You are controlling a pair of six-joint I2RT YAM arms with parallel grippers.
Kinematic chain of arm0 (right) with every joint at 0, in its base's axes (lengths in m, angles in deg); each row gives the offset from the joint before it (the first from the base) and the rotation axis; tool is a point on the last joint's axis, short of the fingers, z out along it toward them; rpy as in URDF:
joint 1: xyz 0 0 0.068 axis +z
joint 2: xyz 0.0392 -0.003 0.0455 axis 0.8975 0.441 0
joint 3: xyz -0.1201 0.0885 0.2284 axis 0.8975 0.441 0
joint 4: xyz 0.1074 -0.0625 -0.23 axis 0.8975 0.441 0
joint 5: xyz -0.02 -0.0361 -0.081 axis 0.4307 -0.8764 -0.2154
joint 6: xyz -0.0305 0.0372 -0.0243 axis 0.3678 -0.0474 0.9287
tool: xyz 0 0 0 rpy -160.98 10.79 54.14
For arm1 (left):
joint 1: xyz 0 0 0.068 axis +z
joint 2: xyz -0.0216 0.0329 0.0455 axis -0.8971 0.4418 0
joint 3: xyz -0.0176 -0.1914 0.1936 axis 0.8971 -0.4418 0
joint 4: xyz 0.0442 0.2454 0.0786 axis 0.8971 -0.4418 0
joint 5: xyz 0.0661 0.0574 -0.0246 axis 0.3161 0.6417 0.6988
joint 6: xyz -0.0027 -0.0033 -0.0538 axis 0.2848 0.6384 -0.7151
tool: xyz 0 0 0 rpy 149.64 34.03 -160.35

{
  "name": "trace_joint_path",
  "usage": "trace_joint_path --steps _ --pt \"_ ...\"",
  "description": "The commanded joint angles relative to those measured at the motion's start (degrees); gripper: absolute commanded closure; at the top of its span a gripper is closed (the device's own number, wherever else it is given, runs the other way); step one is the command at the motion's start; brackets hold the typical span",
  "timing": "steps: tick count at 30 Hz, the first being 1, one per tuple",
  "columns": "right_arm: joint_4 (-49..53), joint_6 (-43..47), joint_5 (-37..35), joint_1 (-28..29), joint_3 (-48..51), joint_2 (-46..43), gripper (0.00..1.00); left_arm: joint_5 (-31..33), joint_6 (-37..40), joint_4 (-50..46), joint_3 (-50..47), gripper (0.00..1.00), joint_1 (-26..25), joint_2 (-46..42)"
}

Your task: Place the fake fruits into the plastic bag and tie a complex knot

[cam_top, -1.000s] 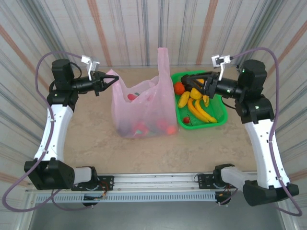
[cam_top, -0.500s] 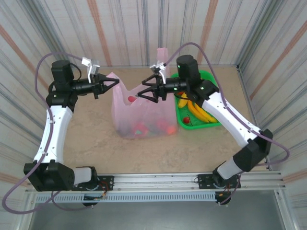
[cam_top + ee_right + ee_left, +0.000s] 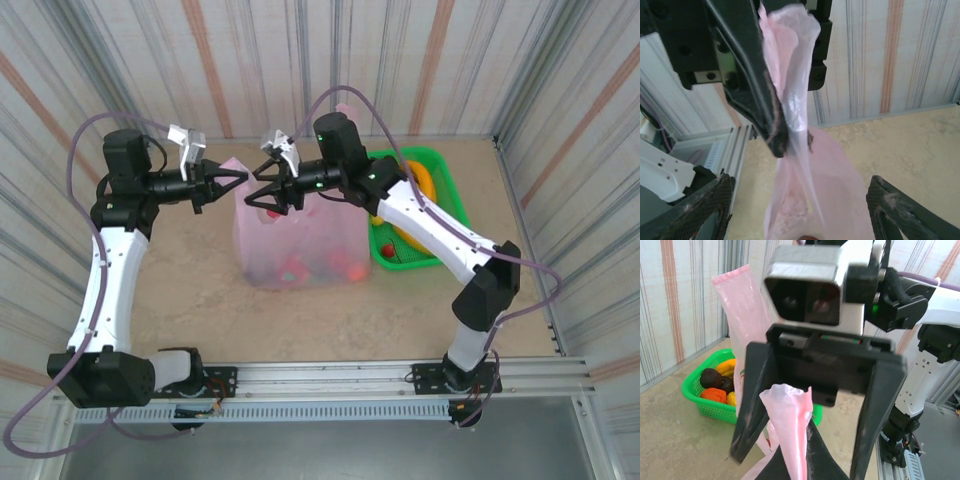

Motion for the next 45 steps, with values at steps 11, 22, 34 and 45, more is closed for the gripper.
trace_joint_path --steps 11,22,34,45 --pt "-1.18 -2.43 1.21 1.52 -2.01 2.25 1.00 0.99 -1.31 2.03 1.19 0.54 0.41 -2.54" --pt "-3.75 -4.99 1.88 0.77 1.40 -0.06 1.00 6.25 -17.79 19.71 -9.34 0.23 9.34 -11.96" --pt "-9.62 -10.52 5.55 -1.76 6.75 -3.33 1.00 11.43 -32.99 45.65 -33.73 0.09 9.64 -22.18" --pt "-10.25 -11.42 7.17 -2.01 7.32 -4.03 1.00 15.14 -27.57 49.23 -37.26 0.09 -3.89 -14.87"
